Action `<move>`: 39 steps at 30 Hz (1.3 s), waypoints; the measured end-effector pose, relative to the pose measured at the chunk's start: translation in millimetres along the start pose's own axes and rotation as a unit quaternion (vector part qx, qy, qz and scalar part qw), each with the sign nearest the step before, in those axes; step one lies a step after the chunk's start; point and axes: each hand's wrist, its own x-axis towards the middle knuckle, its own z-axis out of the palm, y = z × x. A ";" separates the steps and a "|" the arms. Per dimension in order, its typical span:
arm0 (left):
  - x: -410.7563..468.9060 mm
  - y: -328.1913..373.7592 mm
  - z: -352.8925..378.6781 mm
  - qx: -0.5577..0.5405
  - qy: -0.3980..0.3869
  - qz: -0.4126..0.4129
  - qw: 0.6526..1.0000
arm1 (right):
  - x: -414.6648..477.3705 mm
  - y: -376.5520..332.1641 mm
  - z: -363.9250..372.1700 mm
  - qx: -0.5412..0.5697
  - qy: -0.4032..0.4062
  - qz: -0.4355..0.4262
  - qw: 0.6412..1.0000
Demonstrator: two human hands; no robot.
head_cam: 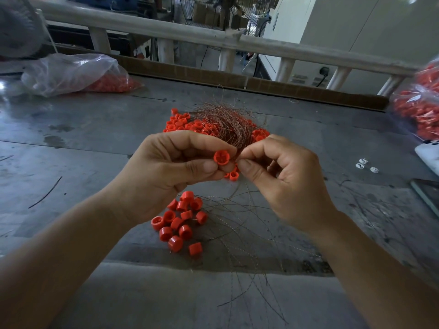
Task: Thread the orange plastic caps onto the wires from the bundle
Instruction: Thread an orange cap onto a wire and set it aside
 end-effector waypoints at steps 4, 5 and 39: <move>0.1 -0.8 -0.9 -0.020 -0.014 0.000 1.000 | -1.3 -3.7 -1.7 0.078 -0.025 0.047 0.996; 0.1 -1.3 -0.8 -0.026 -0.020 0.000 0.999 | -1.5 -4.2 -1.8 0.085 -0.031 0.052 0.995; -1.8 -5.9 -2.7 -0.058 -0.065 -0.023 0.996 | 12.7 84.0 -17.9 -0.276 -0.064 0.223 0.933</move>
